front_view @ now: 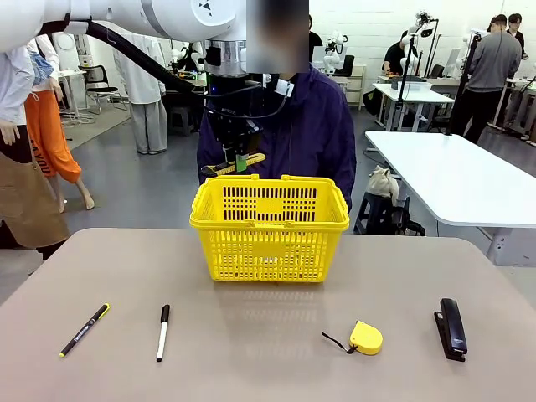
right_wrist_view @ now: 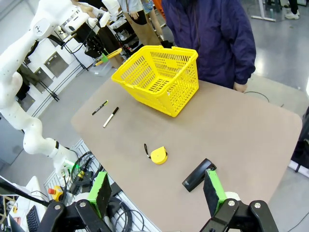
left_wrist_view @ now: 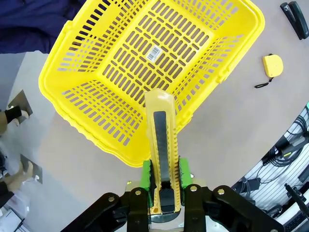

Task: Place the items the person wants into the basket.
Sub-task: Pick up the item the person points to and place it in the Market Basket.

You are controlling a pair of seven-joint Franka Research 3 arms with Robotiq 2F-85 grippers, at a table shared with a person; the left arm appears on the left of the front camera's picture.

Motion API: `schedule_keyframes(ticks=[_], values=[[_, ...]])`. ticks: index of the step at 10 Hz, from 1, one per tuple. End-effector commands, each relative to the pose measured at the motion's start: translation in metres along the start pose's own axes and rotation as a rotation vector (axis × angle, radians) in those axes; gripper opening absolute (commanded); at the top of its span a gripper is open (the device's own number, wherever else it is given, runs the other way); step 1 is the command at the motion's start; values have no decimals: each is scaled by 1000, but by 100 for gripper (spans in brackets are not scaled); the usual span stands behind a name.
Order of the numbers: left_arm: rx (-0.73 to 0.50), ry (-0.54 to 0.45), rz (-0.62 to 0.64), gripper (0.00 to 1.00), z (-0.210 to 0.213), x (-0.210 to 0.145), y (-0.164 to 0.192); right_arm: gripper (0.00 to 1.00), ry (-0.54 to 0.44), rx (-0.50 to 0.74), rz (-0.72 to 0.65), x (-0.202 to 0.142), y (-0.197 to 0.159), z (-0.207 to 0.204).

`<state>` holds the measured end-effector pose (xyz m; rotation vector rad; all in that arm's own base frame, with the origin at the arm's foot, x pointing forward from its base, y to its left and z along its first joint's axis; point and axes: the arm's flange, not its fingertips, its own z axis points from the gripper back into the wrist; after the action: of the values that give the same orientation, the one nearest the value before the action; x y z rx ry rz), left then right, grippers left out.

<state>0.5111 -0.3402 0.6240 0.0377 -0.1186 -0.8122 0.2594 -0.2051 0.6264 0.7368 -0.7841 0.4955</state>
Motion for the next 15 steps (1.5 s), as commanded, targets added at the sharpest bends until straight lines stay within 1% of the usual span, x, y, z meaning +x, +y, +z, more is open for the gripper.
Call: schedule_keyframes(ticks=[1, 2, 3, 4, 6, 7, 8, 10, 12, 15], values=[[0, 0, 0, 26, 0, 0, 0, 100, -24, 18, 13, 0, 0, -1], [-40, -24, -61, 26, -9, 8, 16, 100, -24, 18, 13, 0, 0, -1], [-35, -25, -140, 26, -19, 16, 25, 100, -24, 18, 13, 0, 0, -1], [-46, -25, -191, 26, -29, 23, 28, 100, -24, 18, 13, 0, 0, -1], [-16, -23, -271, 26, -43, 30, 33, 100, -24, 18, 13, 0, 0, -1], [-27, -21, -300, 26, -53, 36, 39, 100, -24, 18, 13, 0, 0, -1], [-40, -16, -308, 26, -66, 41, 42, 100, -24, 18, 13, 0, 0, -1], [-20, -14, -307, 26, -96, 52, 47, 100, -24, 18, 13, 0, 0, -1], [-43, -22, -305, 26, -125, 66, 53, 100, -24, 18, 13, 0, 0, -1], [-66, 33, -288, 26, -160, 80, 56, 100, -24, 18, 13, 0, 0, -1]])
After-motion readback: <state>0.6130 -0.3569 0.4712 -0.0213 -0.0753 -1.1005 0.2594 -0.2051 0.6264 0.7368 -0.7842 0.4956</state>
